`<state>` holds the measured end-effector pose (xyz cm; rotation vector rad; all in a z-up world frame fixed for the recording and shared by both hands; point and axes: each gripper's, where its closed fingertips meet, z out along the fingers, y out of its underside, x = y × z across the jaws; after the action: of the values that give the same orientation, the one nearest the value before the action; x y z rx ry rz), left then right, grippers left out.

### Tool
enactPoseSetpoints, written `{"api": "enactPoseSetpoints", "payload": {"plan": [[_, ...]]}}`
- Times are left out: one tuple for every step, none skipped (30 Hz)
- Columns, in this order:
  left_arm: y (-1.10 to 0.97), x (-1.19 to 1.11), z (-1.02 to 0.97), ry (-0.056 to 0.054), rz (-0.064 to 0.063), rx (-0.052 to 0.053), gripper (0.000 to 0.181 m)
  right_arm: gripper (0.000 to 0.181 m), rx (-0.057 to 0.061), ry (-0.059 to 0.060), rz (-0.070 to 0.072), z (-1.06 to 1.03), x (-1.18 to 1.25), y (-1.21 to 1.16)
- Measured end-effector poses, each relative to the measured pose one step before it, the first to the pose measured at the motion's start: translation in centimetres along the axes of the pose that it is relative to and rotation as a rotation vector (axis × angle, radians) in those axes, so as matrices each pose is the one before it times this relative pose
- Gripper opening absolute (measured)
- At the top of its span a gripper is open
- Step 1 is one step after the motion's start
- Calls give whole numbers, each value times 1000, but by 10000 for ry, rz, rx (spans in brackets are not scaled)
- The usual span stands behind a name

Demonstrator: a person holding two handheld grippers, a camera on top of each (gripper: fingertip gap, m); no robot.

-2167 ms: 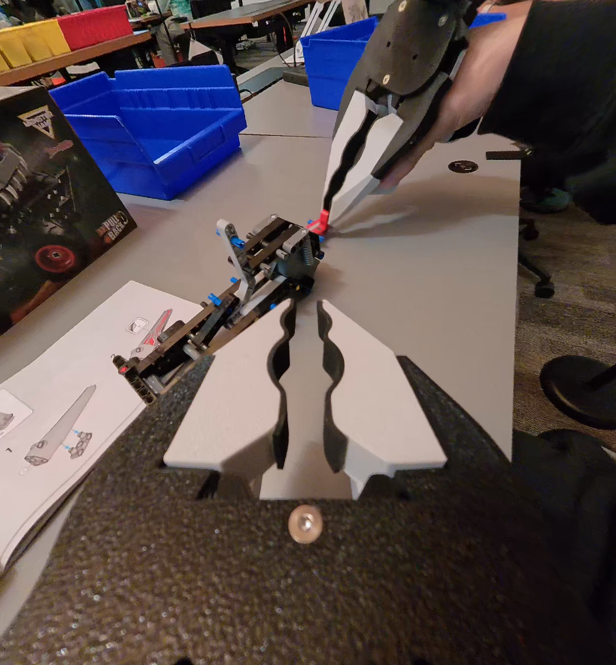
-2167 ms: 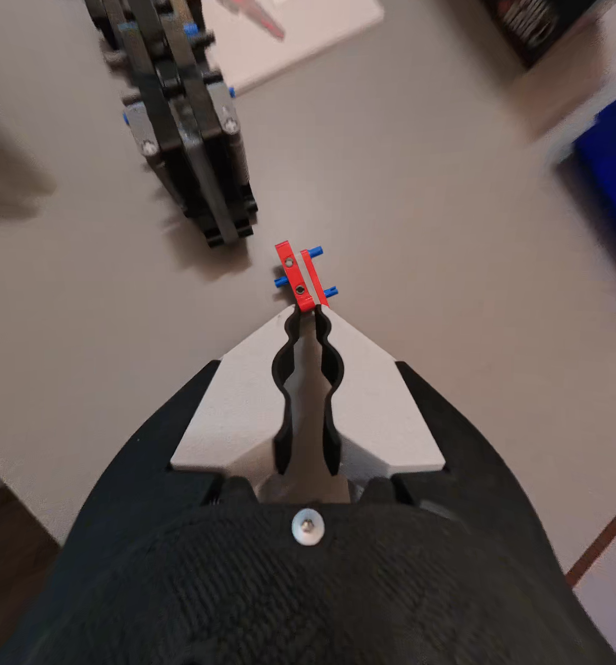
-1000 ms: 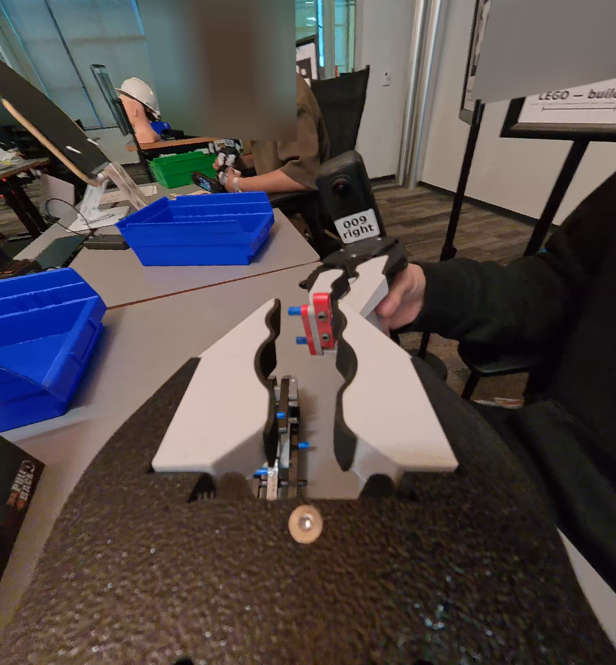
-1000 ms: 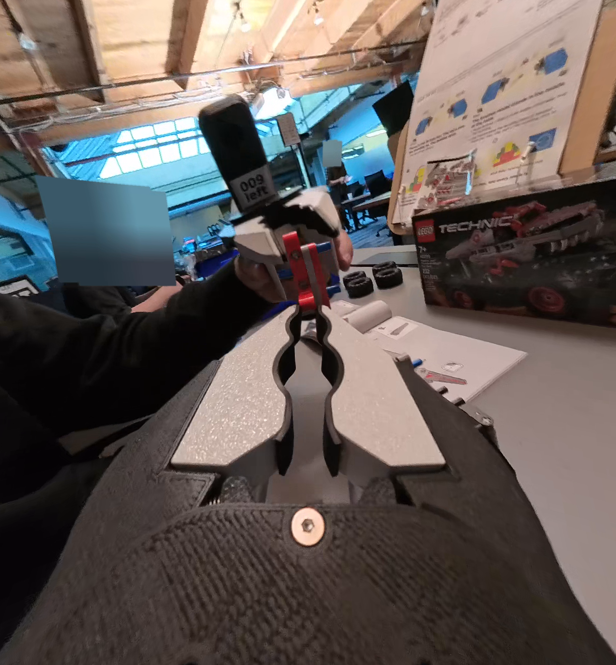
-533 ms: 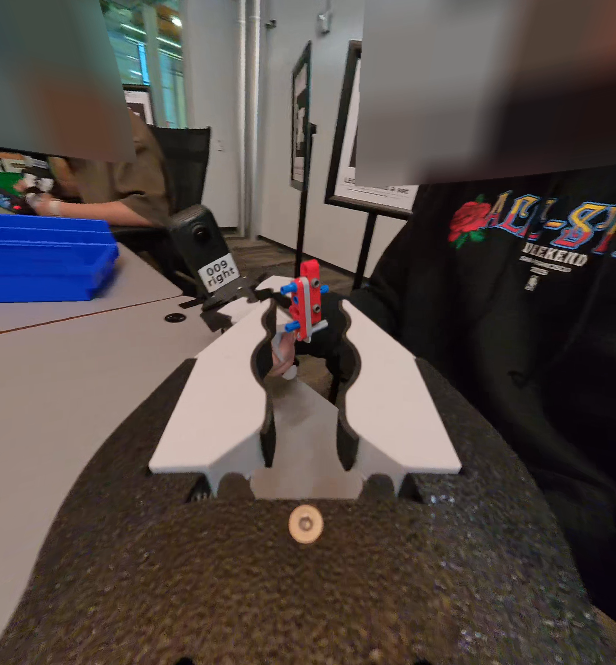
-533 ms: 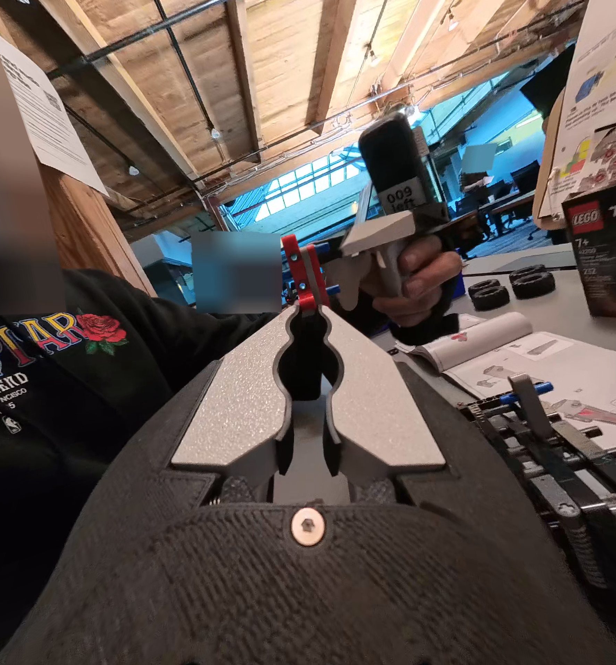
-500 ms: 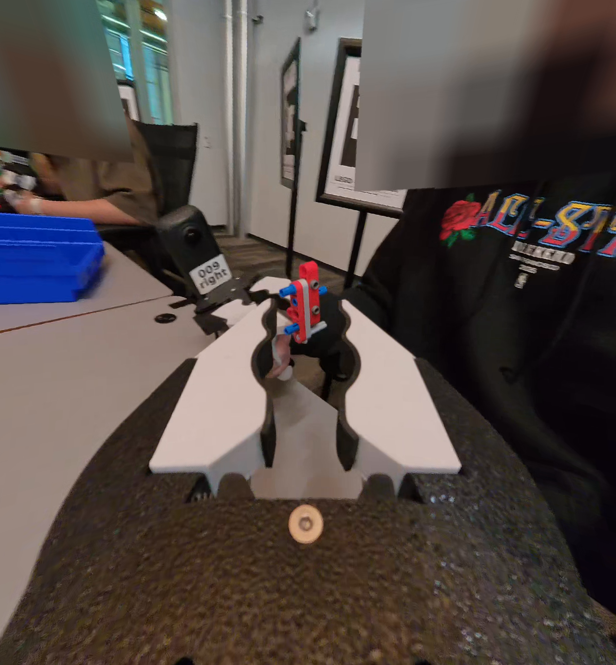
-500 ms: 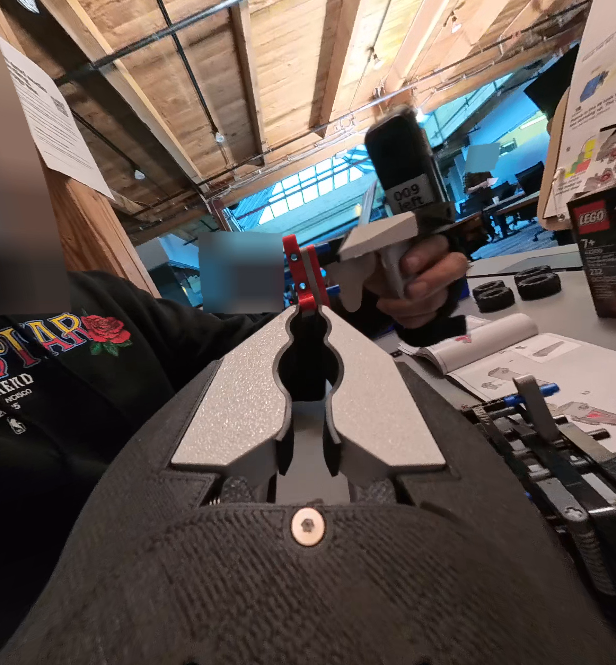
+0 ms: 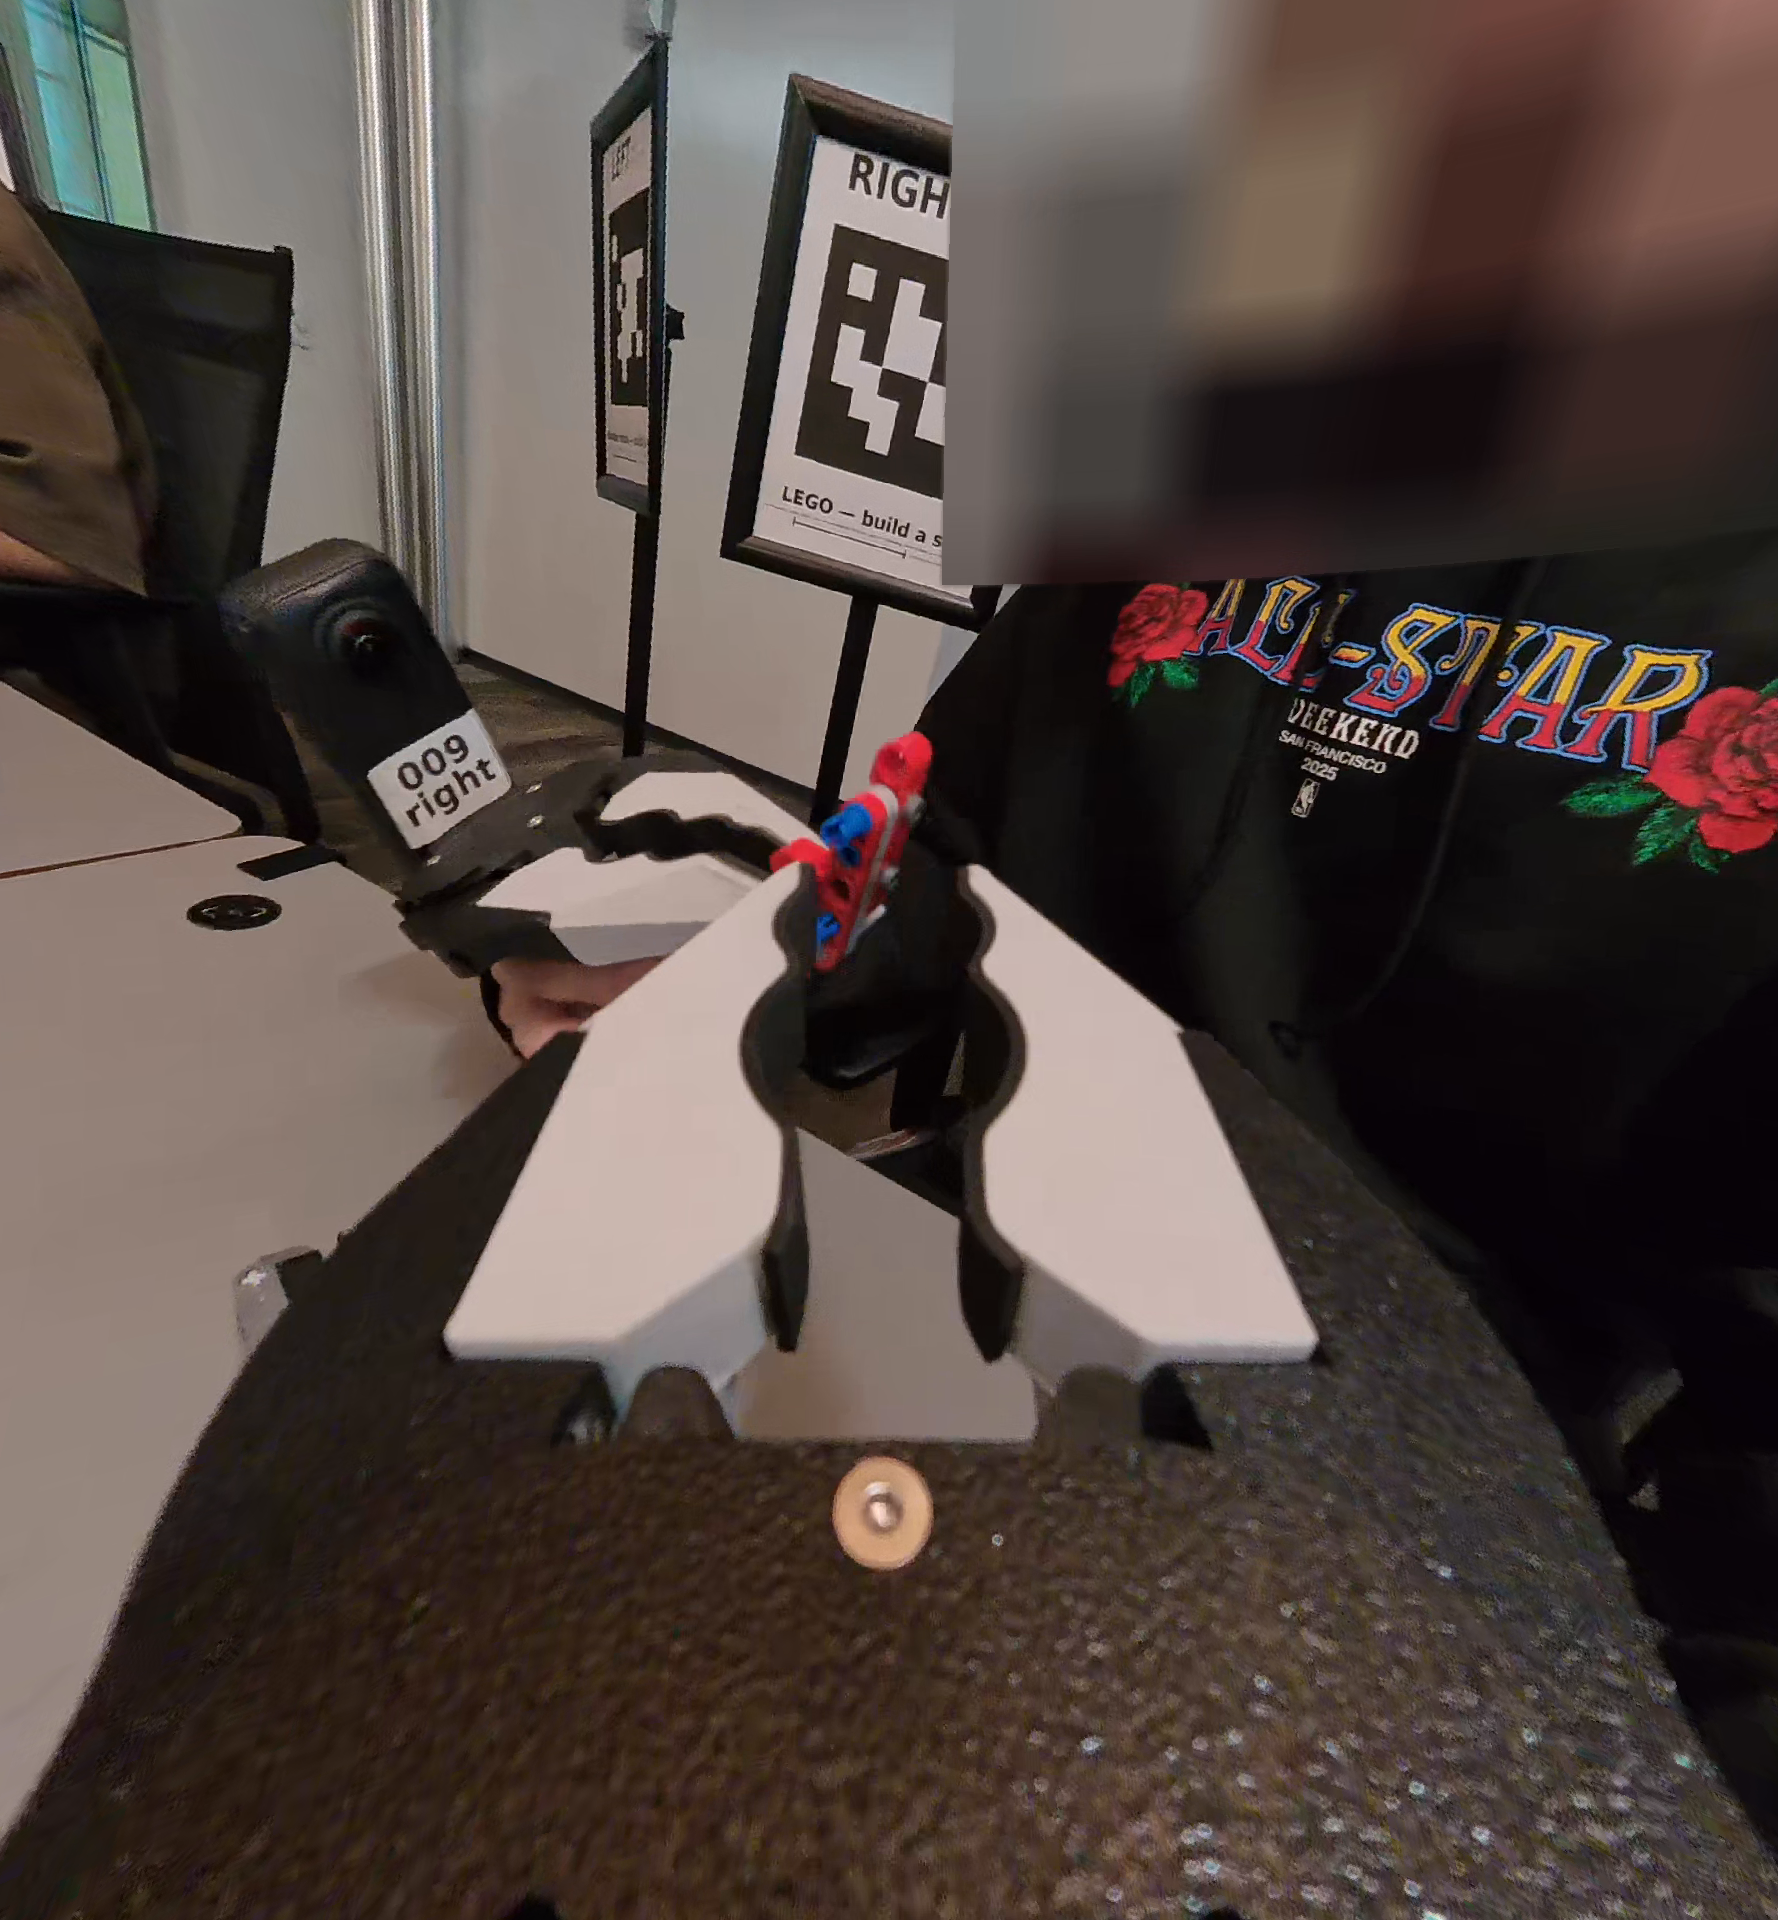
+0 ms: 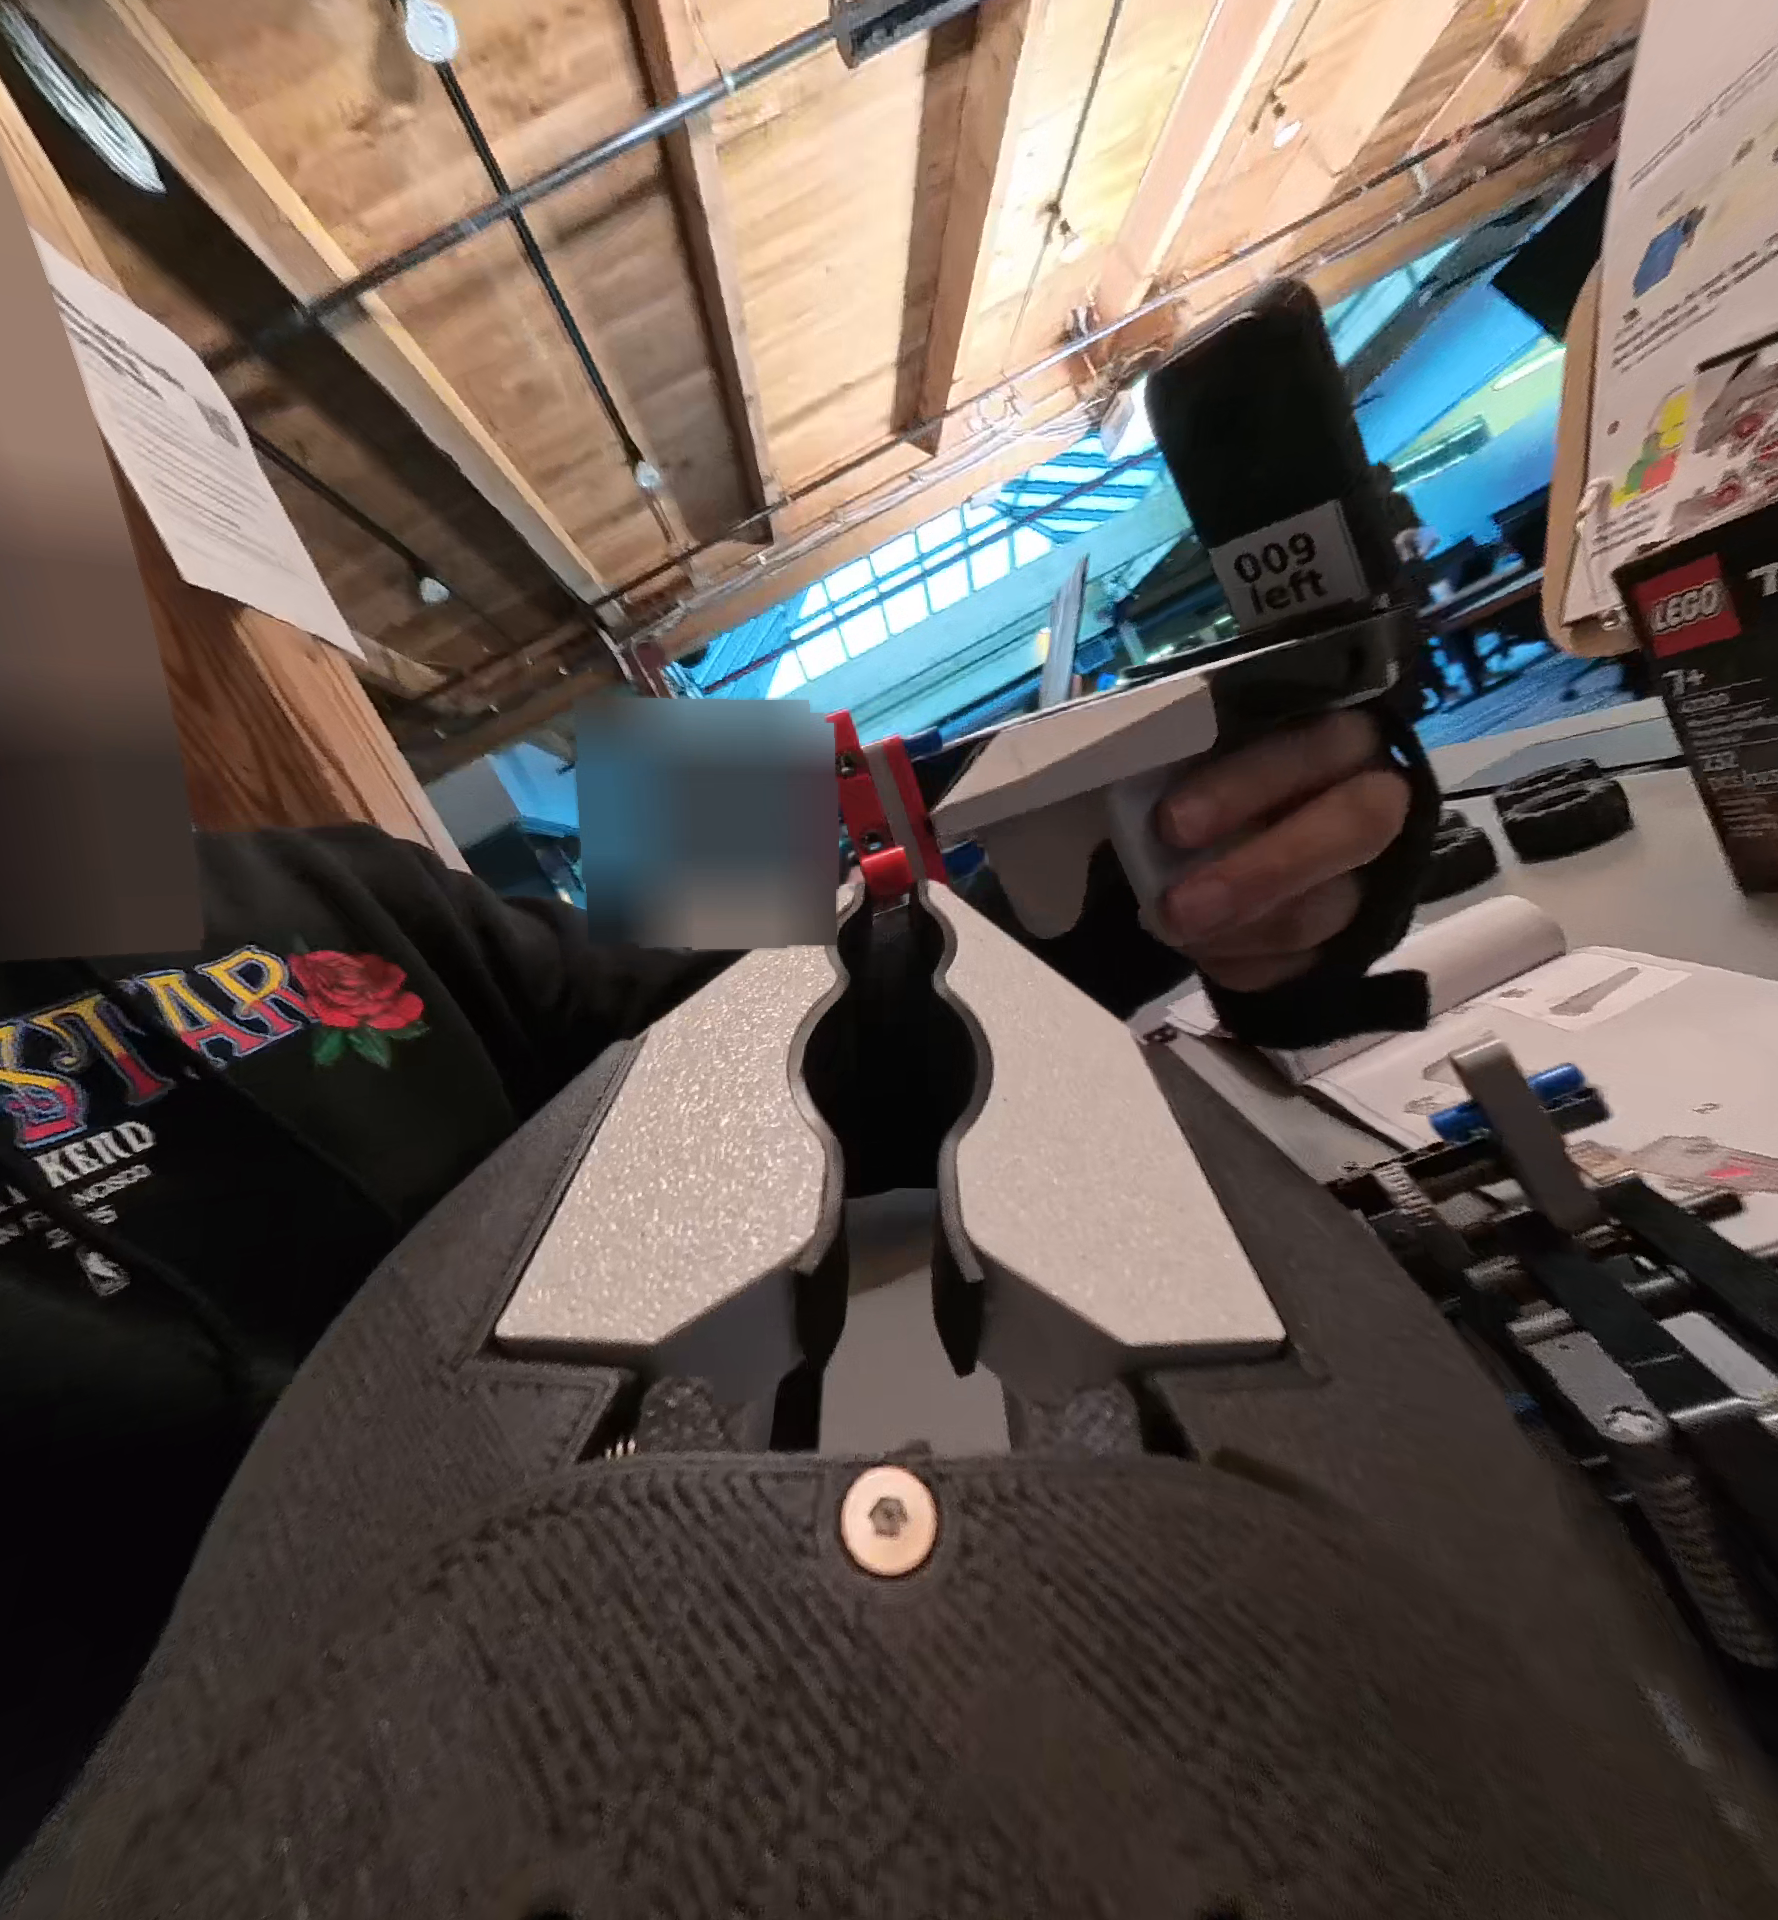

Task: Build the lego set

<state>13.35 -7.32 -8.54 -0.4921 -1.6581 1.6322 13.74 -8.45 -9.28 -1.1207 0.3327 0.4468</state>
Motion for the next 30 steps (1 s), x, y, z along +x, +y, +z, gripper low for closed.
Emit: {"api": "enactPoseSetpoints", "payload": {"plan": [[92,-9,-9,17,46,21,23,4,6,-68,108,84,51,178],[-12,26,13,27,75,65,22,4,29,30,151,109,198,128],[-24,49,13,28,87,49,20,4,69,-30,219,107,126,27],[64,76,1,54,105,-32,12,4,30,-175,204,112,-117,64],[57,122,3,97,78,-39,9,4,-1,-103,82,97,-89,99],[-68,3,-18,22,8,35,8,4,37,25,43,41,53,19],[-127,-138,-81,-85,48,61,7,2,22,170,73,-52,234,-34],[-141,-159,-151,-156,123,74,5,0,51,227,-11,-199,280,-184],[-193,-210,-261,-225,102,103,4,0,86,261,-178,-404,191,-382],[-183,-473,-410,-422,2,64,4,6,66,557,-356,-583,403,-474],[46,-834,-539,-671,-37,-111,4,9,-118,806,-628,-688,501,-251],[325,-858,-629,-710,43,-278,4,11,-383,1120,-975,-727,826,74],[525,-943,-682,-783,134,-366,4,16,-534,1688,-1097,-742,1591,291],[631,-1324,-733,-1003,124,-400,4,22,-520,2045,-967,-701,2105,403],[593,-1416,-729,-980,33,-329,4,28,-415,1847,-634,-452,1878,573],[573,-1407,-665,-862,-84,-269,4,37,-333,1272,-250,-112,1075,817],[664,-1729,-578,-974,-160,-313,4,44,-300,833,-32,142,400,1060],[898,-1802,-443,-941,-141,-426,4,49,-311,555,-125,329,-35,1227],[1289,-1374,-219,-621,-74,-633,4,53,-323,391,-347,422,-244,1194],[1595,-820,19,-271,-38,-791,4,54,-273,402,-426,313,-118,529],[1644,-331,230,-28,-27,-817,4,55,62,236,-634,176,-234,-160],[1351,82,351,123,1,-674,5,41,124,88,-531,123,-131,-341],[830,446,386,258,40,-400,5,33,-87,-69,-306,137,-84,-76],[432,661,351,308,55,-200,5,28,-321,-169,-226,239,-68,318],[306,522,308,198,52,-159,4,31,-455,-99,-151,345,171,600],[206,248,228,37,55,-121,4,37,-321,-58,-113,319,334,441],[88,222,133,47,29,-55,5,40,-205,-162,-154,227,188,276],[74,229,71,94,-18,-52,5,40,-139,-252,-161,149,-22,138],[43,145,41,34,-23,-35,4,40,-35,-236,-215,116,-93,-20],[-38,134,16,9,-28,41,4,38,-95,-51,-250,111,160,82]]}}
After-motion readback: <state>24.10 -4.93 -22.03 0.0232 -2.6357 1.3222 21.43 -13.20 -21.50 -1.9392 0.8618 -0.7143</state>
